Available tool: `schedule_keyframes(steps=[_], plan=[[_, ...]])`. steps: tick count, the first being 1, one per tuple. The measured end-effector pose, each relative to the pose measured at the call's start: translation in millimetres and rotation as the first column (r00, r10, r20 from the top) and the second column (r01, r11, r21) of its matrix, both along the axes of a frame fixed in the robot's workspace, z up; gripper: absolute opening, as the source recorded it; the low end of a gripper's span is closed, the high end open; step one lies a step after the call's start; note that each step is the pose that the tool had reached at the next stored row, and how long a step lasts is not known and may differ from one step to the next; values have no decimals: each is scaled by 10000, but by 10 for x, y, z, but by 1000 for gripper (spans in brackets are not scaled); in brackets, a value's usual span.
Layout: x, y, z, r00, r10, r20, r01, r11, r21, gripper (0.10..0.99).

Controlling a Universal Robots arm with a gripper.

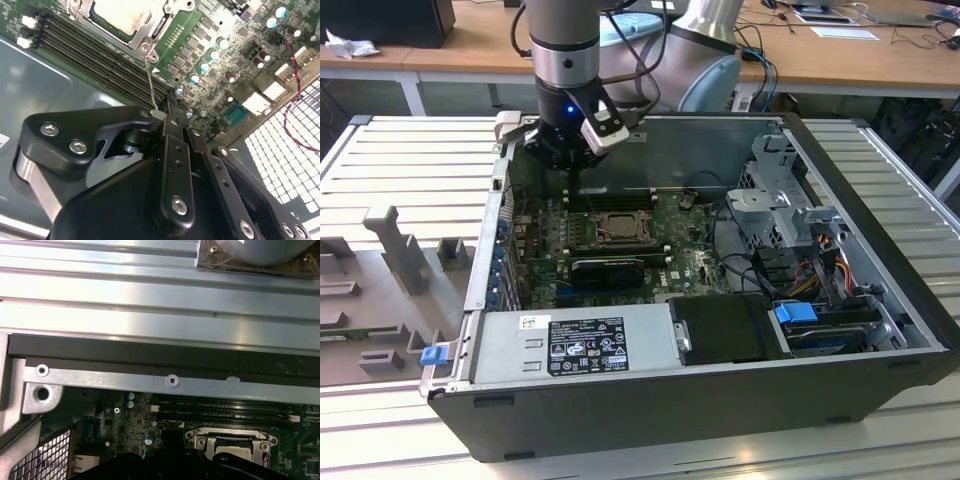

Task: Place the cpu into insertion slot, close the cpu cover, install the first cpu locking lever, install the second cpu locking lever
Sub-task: 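Install the first cpu locking lever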

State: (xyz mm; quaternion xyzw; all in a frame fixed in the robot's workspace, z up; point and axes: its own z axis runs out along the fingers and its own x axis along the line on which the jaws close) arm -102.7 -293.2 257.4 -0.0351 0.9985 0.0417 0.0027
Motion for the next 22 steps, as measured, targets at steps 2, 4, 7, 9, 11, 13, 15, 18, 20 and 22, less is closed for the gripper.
schedule_keyframes(steps=[2, 4, 7, 9, 11, 13, 15, 18, 20, 22], plan=[[22, -1, 1, 10000, -4, -1, 4, 10000, -1, 106], [38, -1, 0, 10000, -4, 0, 4, 10000, -1, 106], [59, 0, 0, 10000, -3, 0, 3, 10000, -1, 106], [70, 0, 0, 10000, -4, 0, 4, 10000, 0, 106], [78, 0, 0, 10000, -4, 0, 4, 10000, 0, 106], [93, 0, 0, 10000, -4, 0, 4, 10000, -1, 106], [101, 0, 0, 10000, -4, 0, 4, 10000, -1, 106], [114, 0, 0, 10000, -4, 0, 4, 10000, -1, 106], [122, 0, 0, 10000, -4, -1, 4, 10000, -1, 106], [130, 0, 0, 10000, -4, 0, 4, 10000, -1, 106]])
